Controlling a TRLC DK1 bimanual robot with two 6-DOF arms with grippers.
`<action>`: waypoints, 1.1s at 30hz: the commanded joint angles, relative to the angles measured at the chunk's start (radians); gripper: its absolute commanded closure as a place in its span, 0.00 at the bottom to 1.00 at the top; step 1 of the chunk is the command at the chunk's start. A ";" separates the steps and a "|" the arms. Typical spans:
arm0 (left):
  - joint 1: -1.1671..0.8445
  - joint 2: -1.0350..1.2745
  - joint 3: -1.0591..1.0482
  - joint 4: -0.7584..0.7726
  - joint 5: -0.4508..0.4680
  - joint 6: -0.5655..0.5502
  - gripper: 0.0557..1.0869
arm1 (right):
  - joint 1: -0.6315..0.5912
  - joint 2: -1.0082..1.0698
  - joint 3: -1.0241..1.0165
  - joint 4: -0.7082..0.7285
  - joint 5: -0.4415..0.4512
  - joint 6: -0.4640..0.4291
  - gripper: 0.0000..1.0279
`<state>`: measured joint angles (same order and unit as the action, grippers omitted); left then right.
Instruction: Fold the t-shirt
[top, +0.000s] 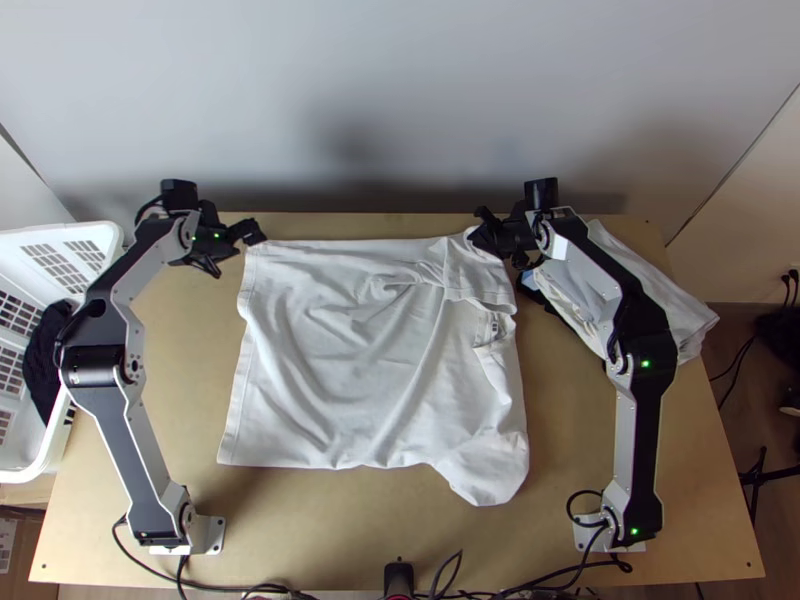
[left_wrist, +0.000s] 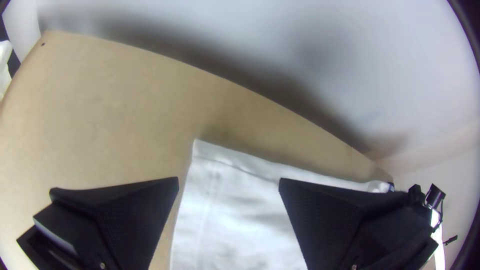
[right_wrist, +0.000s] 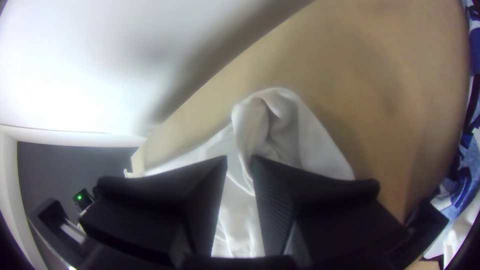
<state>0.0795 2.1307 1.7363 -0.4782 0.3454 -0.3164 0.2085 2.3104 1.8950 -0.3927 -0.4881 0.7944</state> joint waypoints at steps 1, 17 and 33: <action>0.016 0.032 -0.006 0.049 -0.065 0.048 0.05 | 0.003 -0.011 -0.022 0.000 -0.006 0.011 0.75; 0.002 0.061 -0.014 0.118 -0.065 0.048 0.05 | -0.017 -0.020 -0.010 0.014 0.069 -0.061 0.19; -0.001 0.044 -0.012 0.138 -0.063 0.045 0.05 | 0.115 -0.045 -0.019 0.015 0.425 -0.558 0.19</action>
<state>0.0822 2.1830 1.7218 -0.3492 0.2790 -0.2687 0.2657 2.2646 1.8908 -0.3779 -0.1631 0.4011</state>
